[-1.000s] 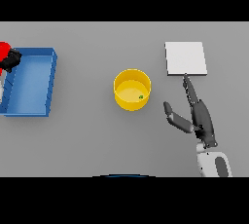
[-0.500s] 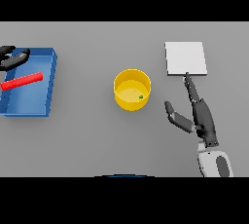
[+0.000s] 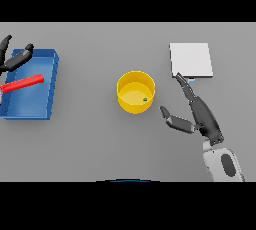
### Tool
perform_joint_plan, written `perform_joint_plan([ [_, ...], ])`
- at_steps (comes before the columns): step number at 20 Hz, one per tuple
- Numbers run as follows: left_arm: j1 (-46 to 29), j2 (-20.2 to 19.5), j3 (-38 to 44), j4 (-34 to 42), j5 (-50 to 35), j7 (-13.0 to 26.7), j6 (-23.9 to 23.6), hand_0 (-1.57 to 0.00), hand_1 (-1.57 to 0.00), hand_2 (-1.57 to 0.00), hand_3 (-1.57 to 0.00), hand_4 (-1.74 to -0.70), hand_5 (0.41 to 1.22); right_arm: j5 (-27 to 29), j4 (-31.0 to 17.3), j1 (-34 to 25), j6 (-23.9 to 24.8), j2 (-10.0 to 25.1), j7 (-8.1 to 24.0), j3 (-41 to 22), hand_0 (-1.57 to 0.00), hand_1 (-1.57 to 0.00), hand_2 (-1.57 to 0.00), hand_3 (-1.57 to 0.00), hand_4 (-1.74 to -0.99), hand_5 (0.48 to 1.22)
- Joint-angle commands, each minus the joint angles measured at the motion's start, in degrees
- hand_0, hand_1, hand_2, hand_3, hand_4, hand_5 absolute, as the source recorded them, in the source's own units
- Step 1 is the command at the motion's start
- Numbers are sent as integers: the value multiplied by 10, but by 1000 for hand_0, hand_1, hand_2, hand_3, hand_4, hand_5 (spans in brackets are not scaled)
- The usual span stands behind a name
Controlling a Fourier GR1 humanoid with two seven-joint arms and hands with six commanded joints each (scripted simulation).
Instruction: Pick up the red beaker and tilt it to pour out 1 green nut into yellow bowl. Pick up the yellow bowl and place it on the metallic measuring scale.
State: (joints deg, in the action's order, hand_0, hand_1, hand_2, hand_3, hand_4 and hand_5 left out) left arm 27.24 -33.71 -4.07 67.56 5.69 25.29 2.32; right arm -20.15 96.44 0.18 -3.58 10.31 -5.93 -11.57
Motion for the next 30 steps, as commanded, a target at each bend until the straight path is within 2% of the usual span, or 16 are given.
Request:
perform_joint_plan([
  [1, 1, 3, 1, 1, -2, -2, -3, -20, -18, -17, -18, -798, 661, -27, 0, -18, -8, 19, 17, -11, 1, 1, 1, 1, -1103, 662],
  [3, -6, 4, 2, 7, -8, 0, 3, -13, -11, -11, -11, -800, 673, -79, -16, -55, -24, 53, 38, -33, 1, 1, 1, 1, -1128, 637],
  [5, -12, 10, -2, 19, -9, 0, 0, -8, -7, -7, -7, -806, 683, -133, -27, -93, -39, 78, 26, -67, 1, 1, 1, 1, -1137, 626],
  [7, -20, 6, -1, 26, -11, 6, 2, -5, -4, -4, -4, -809, 688, -172, -46, -140, -68, 101, 30, -95, 1, 1, 1, 1, -1150, 630],
  [11, -15, 7, -2, 19, -9, 7, 6, -1, -1, -1, -1, -809, 687, -222, -93, -215, -111, 129, -13, -148, 1, 1, 1, 1, -1167, 639],
  [16, -10, 0, 4, 18, -15, 5, 14, 0, 0, 0, 0, -805, 695, -267, -165, -281, -136, 125, -44, -201, 1, 1, 1, 1, -1154, 639],
  [20, -12, -1, 6, 14, -16, 11, 15, 1, 1, 1, 1, -809, 693, -276, -217, -326, -172, 115, -63, -230, 1, 1, 1, 1, -1157, 652],
  [24, -15, -6, 4, 15, -13, -5, 20, 1, 1, 1, 1, -807, 700, -295, -268, -367, -198, 102, -61, -256, 1, 1, 1, 1, -1164, 670],
  [27, -3, -3, 6, 9, -13, 3, 18, 1, 1, 1, 1, -801, 706, -302, -289, -381, -212, 91, -60, -272, 1, 1, 1, 1, -1177, 673],
  [29, -18, -3, 6, 8, -15, -10, 20, 1, 1, 1, 1, -802, 703, -308, -319, -391, -212, 85, -61, -278, 1, 1, 1, -4, -1184, 676],
  [30, -14, -2, 1, 9, -10, -2, 19, 1, 1, 1, 1, -797, 704, -308, -323, -396, -217, 83, -62, -280, 1, 1, 1, -8, -1186, 684],
])
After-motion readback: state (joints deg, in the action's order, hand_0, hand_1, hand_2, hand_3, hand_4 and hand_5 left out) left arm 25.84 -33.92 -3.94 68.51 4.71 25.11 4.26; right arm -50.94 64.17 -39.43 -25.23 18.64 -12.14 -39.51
